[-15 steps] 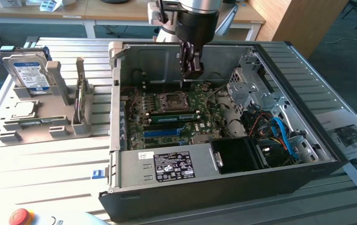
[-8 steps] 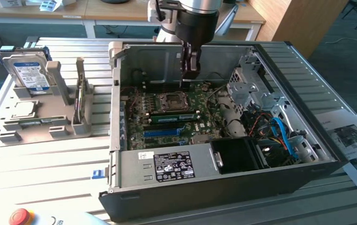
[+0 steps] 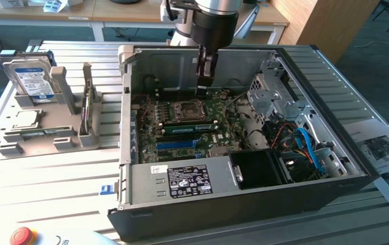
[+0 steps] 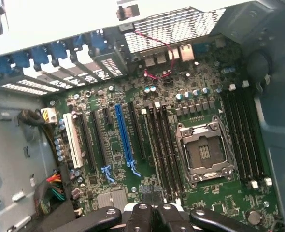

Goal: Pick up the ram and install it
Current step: 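Press down the ram until it locks into place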

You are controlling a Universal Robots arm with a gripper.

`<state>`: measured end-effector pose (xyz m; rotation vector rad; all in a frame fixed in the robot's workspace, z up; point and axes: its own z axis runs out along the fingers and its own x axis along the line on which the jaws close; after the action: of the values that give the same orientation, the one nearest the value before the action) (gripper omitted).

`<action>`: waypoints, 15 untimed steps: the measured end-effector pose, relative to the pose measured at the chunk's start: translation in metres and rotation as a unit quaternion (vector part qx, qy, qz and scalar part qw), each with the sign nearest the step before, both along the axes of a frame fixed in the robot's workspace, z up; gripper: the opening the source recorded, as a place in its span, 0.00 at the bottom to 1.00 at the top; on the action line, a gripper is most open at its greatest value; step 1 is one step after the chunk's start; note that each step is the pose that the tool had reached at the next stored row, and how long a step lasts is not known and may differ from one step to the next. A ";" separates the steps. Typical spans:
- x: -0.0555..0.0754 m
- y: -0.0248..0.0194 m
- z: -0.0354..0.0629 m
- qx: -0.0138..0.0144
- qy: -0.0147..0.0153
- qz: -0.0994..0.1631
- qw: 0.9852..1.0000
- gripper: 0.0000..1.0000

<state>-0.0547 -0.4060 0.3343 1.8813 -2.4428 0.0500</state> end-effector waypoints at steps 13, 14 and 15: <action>0.000 0.0000 0.0001 0.000 0.000 -0.049 0.999 0.10; 0.000 0.0000 0.0001 0.000 0.000 -0.052 0.999 0.10; 0.000 0.0000 0.0000 0.000 0.000 -0.056 0.998 0.10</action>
<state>-0.0546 -0.4061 0.3344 1.7409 -2.5424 0.0448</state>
